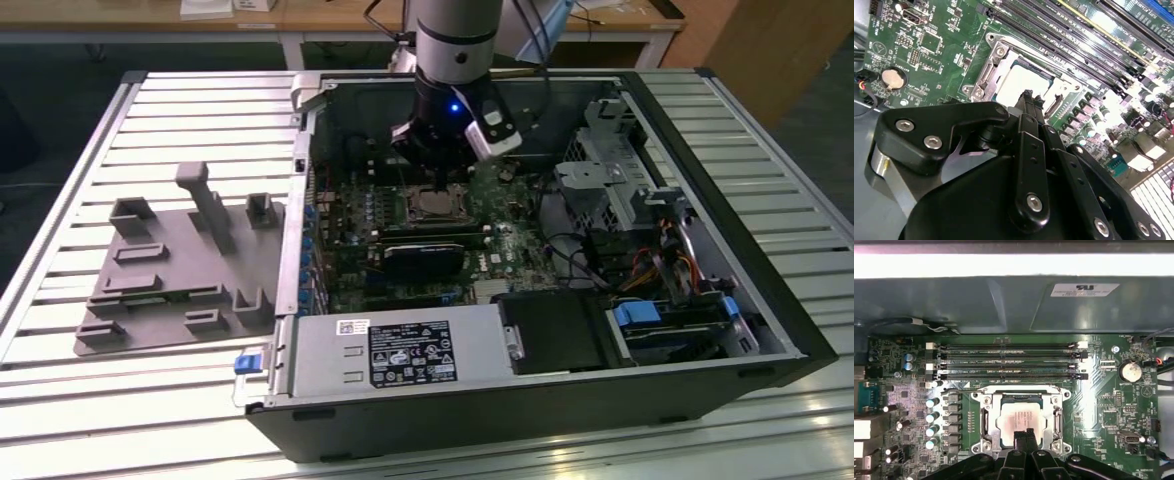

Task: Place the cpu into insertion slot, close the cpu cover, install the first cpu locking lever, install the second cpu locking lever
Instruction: 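Close the cpu cover, then install the first cpu locking lever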

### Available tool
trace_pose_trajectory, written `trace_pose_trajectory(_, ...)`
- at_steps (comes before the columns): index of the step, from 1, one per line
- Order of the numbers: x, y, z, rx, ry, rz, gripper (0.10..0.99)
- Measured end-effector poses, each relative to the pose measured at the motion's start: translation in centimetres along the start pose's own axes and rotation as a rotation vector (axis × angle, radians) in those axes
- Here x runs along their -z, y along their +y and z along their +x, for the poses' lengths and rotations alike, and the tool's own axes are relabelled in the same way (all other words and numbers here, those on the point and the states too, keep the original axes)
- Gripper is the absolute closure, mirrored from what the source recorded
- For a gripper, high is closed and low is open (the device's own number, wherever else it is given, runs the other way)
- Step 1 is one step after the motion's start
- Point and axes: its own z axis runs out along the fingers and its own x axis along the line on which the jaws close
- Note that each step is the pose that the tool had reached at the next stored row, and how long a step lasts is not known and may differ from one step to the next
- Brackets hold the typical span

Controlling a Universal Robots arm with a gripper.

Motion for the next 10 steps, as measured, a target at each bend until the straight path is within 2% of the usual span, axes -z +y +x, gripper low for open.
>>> trace_pose_trajectory(10, 0.12, 0.01, 0.00, 0.000, 0.0000, 0.000, 0.980)
